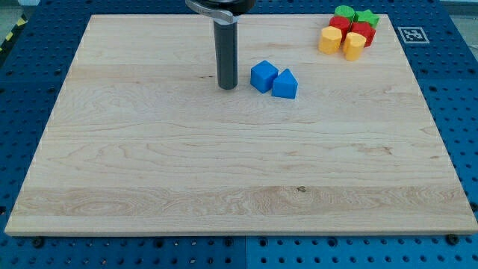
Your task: Touch the bottom of blue cube
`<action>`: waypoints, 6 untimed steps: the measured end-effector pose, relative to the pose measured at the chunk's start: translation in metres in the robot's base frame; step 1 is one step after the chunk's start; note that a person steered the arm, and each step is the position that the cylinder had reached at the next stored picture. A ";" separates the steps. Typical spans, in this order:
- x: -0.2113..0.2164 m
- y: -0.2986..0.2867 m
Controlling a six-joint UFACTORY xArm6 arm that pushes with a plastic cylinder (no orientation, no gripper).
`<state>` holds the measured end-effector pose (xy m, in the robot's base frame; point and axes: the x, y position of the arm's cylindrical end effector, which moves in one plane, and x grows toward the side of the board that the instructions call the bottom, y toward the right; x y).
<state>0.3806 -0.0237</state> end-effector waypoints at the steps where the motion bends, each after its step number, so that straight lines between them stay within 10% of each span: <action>1: 0.018 0.015; 6: 0.044 0.070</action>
